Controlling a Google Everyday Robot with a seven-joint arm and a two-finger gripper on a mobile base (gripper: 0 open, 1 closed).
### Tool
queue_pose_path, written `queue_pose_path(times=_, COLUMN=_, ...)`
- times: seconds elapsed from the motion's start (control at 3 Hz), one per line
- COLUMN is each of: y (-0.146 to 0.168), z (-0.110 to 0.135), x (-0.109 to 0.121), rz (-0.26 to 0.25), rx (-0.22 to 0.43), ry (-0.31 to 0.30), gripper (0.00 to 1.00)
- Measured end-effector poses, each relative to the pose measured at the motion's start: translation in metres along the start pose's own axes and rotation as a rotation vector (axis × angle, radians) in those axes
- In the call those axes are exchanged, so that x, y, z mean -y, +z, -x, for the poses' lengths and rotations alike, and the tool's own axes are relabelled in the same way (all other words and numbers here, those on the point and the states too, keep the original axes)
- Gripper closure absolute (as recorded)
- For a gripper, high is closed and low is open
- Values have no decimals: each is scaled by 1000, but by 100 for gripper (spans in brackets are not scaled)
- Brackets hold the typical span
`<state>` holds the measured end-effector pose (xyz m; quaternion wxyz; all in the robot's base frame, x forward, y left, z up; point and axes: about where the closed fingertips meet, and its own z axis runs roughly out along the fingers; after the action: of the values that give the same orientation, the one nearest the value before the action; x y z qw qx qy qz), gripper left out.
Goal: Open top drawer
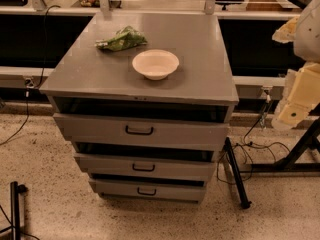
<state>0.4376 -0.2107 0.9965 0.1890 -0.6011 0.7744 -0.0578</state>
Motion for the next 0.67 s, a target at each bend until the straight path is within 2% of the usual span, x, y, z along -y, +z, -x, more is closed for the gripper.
queue_pose_path(times=0.33, y=0, z=0, x=0, rz=0, rx=0, ry=0, gripper=0)
queue_pose_path(times=0.67, y=30, z=3, x=-4, rz=75, rx=-33, ry=-47, gripper=0)
